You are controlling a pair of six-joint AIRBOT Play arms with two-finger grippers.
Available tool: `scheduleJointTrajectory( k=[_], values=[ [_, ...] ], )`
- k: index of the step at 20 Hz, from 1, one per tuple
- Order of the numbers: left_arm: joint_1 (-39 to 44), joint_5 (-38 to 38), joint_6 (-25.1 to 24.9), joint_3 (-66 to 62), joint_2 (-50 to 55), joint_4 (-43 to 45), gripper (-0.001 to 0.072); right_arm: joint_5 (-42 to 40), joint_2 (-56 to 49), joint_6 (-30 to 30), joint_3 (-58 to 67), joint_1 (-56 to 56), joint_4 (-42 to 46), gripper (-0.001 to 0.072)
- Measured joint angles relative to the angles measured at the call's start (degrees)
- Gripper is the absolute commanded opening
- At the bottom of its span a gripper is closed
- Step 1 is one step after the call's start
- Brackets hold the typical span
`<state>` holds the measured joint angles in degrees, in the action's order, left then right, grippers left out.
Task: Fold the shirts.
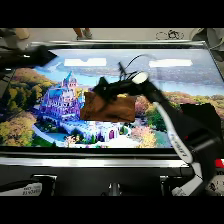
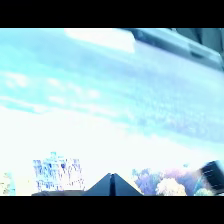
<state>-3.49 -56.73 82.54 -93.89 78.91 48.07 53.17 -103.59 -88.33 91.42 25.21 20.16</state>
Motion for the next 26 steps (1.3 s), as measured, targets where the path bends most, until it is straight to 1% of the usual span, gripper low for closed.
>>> scheduleJointTrajectory(
  k=[2,4,6,7,8,10,11,12,13,15,17,18,19,20,23,26],
  values=[
    [-2.56,-1.62,0.00,0.02,-3.69,1.29,0.0025,-0.55,-3.26,3.06,0.00,1.16,-5.40,0.0680],
    [-3.91,-3.41,-0.02,0.07,-5.49,3.48,0.0025,2.69,-3.61,4.66,0.04,-0.48,-6.34,0.0679],
    [-4.50,-5.55,-0.04,0.42,-6.56,5.49,0.0025,6.93,-1.51,4.17,0.04,-4.81,-0.68,0.0670],
    [-4.74,-6.05,-0.07,0.83,-6.80,6.56,0.0025,9.42,0.17,2.95,0.07,-7.63,4.81,0.0660],
    [-4.98,-6.49,-0.09,1.42,-7.04,7.52,0.0025,12.57,1.62,1.18,0.04,-10.54,12.55,0.0624],
    [-4.96,-7.15,-0.22,2.99,-7.37,8.24,0.0025,17.79,3.48,-3.02,-0.57,-15.61,27.39,0.0625],
    [-4.76,-7.37,-0.39,3.91,-7.39,8.63,0.0025,19.37,3.63,-4.63,-1.33,-17.53,33.03,0.0627],
    [-4.48,-7.43,-0.72,4.85,-7.45,8.90,0.0025,20.63,3.26,-5.11,-2.10,-18.69,36.00,0.0628],
    [-4.07,-7.54,-1.03,5.81,-7.52,9.03,0.0025,21.90,2.56,-5.20,-2.62,-19.30,37.11,0.0628],
    [-2.91,-7.67,-1.33,7.30,-7.58,9.25,0.0025,21.29,0.02,-4.42,-3.43,-19.47,38.01,0.0627],
    [-1.70,-7.76,-1.55,8.09,-7.69,9.38,0.0025,19.58,-2.36,-3.72,-3.80,-18.62,36.96,0.0618],
    [-1.11,-7.76,-1.60,8.33,-7.74,9.40,0.0025,18.25,-3.50,-3.48,-3.96,-17.92,36.09,0.0563],
    [-0.59,-7.76,-1.60,8.52,-7.72,9.44,0.0025,17.75,-4.20,-2.91,-4.00,-17.53,34.38,0.0255],
    [-0.07,-7.67,-1.60,8.66,-7.74,9.51,0.0025,16.17,-4.94,-2.12,-4.11,-17.07,32.98,0.0034],
    [0.61,-7.04,-1.60,8.85,-7.74,9.44,0.0025,15.50,-5.14,1.27,-3.65,-17.70,26.67,0.0025],
    [0.92,-6.69,-1.70,8.94,-7.74,9.42,0.0025,18.36,-1.40,4.00,-0.35,-23.26,23.52,0.0023]
  ],
)
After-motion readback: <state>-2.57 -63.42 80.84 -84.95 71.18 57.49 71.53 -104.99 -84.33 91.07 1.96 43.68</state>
